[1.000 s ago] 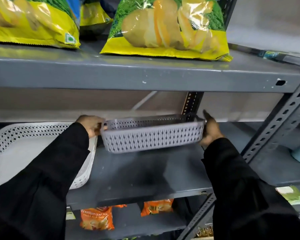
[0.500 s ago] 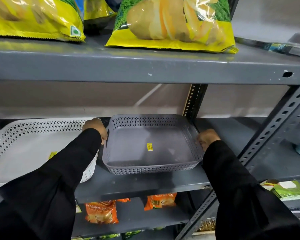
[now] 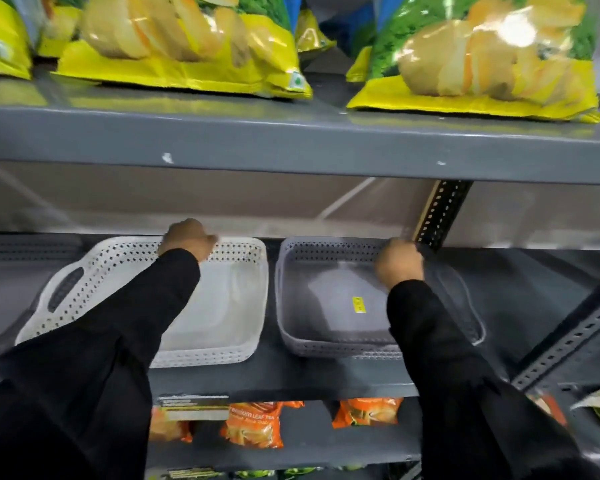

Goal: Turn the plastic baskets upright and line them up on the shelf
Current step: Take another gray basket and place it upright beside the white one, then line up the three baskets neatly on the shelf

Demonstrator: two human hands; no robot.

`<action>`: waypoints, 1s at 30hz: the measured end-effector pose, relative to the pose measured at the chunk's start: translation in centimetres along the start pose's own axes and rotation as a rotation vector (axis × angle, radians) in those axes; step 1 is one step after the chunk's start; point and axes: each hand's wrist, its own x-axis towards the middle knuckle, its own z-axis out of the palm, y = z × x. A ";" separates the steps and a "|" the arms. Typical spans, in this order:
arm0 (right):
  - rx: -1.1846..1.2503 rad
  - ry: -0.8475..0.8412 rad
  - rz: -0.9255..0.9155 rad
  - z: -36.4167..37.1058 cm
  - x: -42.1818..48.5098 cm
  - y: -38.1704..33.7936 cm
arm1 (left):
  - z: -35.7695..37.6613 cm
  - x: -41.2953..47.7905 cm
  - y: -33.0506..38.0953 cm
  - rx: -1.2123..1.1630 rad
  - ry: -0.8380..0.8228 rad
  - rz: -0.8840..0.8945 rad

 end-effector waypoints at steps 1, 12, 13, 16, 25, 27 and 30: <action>0.057 -0.041 -0.070 0.8 -0.9 -2.5 | -0.9 0.9 -2.1 0.041 0.040 -0.020; 0.149 -0.277 -0.078 8.2 -9.2 -13.9 | -6.2 3.3 -20.4 0.307 -0.249 -0.111; 0.131 -0.255 -0.067 8.5 -9.6 -14.5 | -6.5 3.2 -20.9 0.286 -0.258 -0.092; 0.075 -0.189 -0.035 9.0 -10.7 -15.5 | -6.4 3.6 -21.8 0.236 -0.256 -0.052; 0.104 -0.179 0.034 9.9 -9.8 -16.0 | -6.2 5.8 -23.6 0.071 -0.303 -0.010; 0.122 -0.178 0.043 10.0 -9.5 -16.0 | -6.2 6.0 -23.6 0.048 -0.308 -0.010; 0.136 -0.186 0.051 10.0 -9.1 -16.1 | -6.2 6.5 -23.5 0.030 -0.314 -0.009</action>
